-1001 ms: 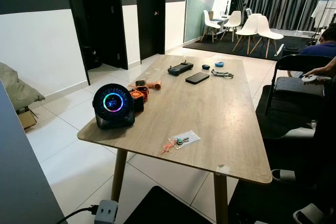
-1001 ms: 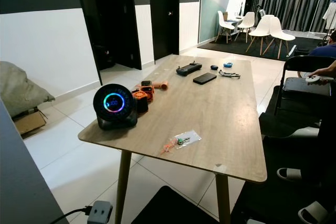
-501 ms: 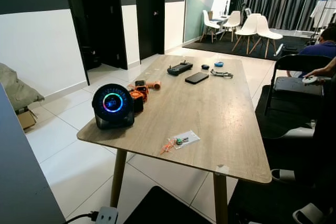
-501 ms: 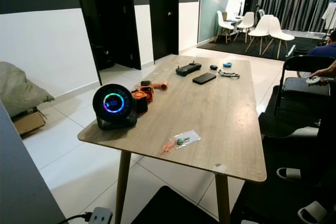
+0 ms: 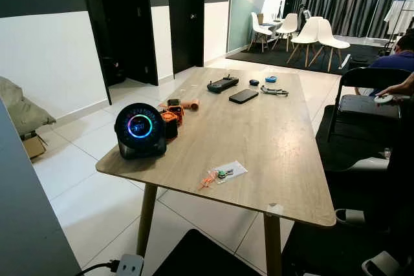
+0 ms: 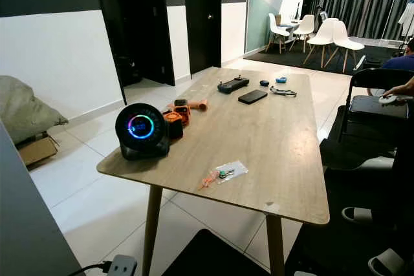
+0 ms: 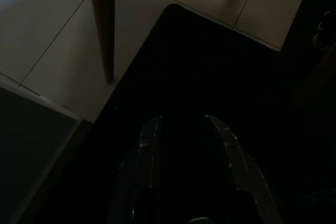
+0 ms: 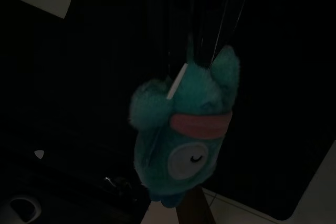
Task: Hang keys on a hook
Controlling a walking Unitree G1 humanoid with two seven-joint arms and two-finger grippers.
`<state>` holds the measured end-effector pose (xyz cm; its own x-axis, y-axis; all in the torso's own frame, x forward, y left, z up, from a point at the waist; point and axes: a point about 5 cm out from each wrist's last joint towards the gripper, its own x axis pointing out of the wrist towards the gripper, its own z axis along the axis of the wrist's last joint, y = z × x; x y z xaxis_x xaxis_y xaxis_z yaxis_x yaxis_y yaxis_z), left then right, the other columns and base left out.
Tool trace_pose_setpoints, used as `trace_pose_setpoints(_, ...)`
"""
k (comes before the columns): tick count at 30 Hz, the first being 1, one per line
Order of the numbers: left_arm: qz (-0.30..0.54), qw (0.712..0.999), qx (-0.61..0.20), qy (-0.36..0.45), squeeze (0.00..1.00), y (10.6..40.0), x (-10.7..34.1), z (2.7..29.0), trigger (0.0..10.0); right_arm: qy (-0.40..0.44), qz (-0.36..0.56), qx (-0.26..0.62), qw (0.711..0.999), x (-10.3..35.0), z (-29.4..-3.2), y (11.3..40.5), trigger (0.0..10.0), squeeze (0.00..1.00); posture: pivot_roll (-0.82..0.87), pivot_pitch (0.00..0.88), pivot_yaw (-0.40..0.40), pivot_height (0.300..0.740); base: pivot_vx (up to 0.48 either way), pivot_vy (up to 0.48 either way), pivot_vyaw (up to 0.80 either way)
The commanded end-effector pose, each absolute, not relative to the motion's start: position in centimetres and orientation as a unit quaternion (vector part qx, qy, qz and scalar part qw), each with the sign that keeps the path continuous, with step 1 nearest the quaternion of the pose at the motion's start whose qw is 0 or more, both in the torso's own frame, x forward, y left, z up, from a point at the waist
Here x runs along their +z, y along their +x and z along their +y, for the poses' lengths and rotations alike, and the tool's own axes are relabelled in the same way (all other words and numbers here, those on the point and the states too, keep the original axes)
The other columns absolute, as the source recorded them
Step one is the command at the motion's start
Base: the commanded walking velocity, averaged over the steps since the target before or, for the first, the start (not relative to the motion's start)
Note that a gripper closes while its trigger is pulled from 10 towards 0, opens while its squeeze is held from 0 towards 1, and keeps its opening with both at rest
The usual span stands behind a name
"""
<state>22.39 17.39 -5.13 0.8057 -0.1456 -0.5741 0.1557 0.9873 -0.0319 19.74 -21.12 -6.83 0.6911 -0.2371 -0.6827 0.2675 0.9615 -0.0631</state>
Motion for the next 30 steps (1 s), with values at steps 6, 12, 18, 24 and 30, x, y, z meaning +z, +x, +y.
trace_pose_setpoints(6, 0.303, 0.949, -0.087, 0.02, 0.0, 22.29, -5.17, 17.48, 10.0, 0.019, 0.378, -0.13, 0.917, -7.06, -20.88, 19.48, 10.0, 0.0, 0.03, 0.014, 0.009, 0.74, 0.0, 0.0, 0.16)
trace_pose_setpoints(12, 0.297, 0.951, -0.081, 0.013, 0.0, 22.51, -5.01, 17.46, 10.0, 0.018, 0.378, -0.129, 0.917, -7.04, -20.92, 19.52, 10.0, 0.0, 0.03, 0.017, 0.008, 0.74, 0.0, 0.0, 0.53)
trace_pose_setpoints(18, 0.294, 0.952, -0.079, 0.012, 0.0, 22.68, -4.91, 17.4, 10.0, 0.019, 0.376, -0.127, 0.918, -6.97, -20.75, 19.71, 10.0, 0.0, 0.03, 0.017, 0.007, 0.74, 0.0, 0.0, 0.66)
trace_pose_setpoints(24, 0.294, 0.953, -0.078, 0.011, 0.0, 22.7, -4.88, 17.43, 10.0, 0.017, 0.375, -0.124, 0.919, -6.95, -20.67, 19.76, 10.0, 0.0, 0.03, 0.017, 0.006, 0.74, 0.0, 0.0, 0.8)
trace_pose_setpoints(30, 0.294, 0.953, -0.076, 0.011, 0.0, 22.63, -4.91, 17.5, 10.0, 0.013, 0.376, -0.12, 0.919, -6.95, -20.65, 19.78, 10.0, 0.0, 0.03, 0.022, 0.005, 0.74, 0.0, 0.0, 0.78)
